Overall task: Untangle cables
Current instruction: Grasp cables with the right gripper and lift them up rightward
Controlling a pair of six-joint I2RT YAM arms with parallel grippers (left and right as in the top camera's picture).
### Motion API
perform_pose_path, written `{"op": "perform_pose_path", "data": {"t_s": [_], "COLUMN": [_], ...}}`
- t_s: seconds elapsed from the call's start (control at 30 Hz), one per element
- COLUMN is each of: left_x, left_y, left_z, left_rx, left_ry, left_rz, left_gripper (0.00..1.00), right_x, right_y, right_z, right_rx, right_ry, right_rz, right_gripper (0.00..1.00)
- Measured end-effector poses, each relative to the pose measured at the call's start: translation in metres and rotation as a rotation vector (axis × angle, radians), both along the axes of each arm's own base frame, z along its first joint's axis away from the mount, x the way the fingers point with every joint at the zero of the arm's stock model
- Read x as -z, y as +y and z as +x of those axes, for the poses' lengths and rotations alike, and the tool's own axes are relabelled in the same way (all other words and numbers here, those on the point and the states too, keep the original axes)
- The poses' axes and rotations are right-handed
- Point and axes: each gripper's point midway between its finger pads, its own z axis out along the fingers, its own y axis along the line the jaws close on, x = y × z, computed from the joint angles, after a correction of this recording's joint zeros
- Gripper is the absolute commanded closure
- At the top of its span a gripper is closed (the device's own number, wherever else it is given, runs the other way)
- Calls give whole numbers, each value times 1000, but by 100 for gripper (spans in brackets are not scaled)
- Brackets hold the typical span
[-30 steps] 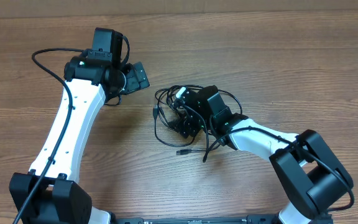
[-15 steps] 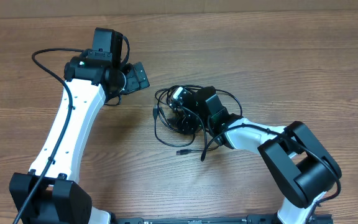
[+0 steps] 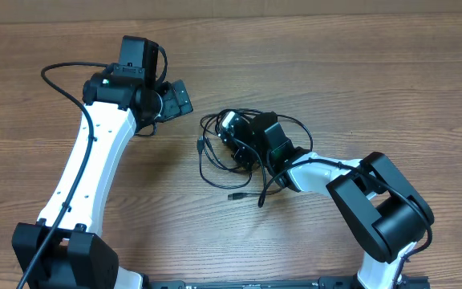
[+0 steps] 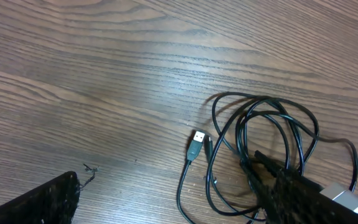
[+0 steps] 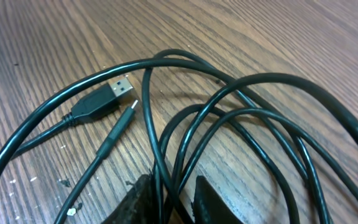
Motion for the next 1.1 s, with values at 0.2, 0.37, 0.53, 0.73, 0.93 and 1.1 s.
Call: {"op": "perform_pose_path", "data": {"t_s": [0.2,0.37,0.53,0.73,0.93,1.1], "left_x": [0,0,0,0,0,0], "left_y": [0,0,0,0,0,0], "left_z": [0,0,0,0,0,0], "left_rx": [0,0,0,0,0,0], "left_ry": [0,0,0,0,0,0], "left_rz": [0,0,0,0,0,0], "left_gripper": [1,0,1,1,1,1], "right_x": [-2,-9,-40,-117,-203,-268], "right_y": [0,2,1,-6,-20,-30], "right_z": [2,3,3,-8,-28,-52], "right_rx": [3,38,114,201,249,233], "right_ry": [-7,11,52,83,64,42], "right_rz": [5,46,136,291,477,648], "right_gripper": [93,96,96,96,96,96]}}
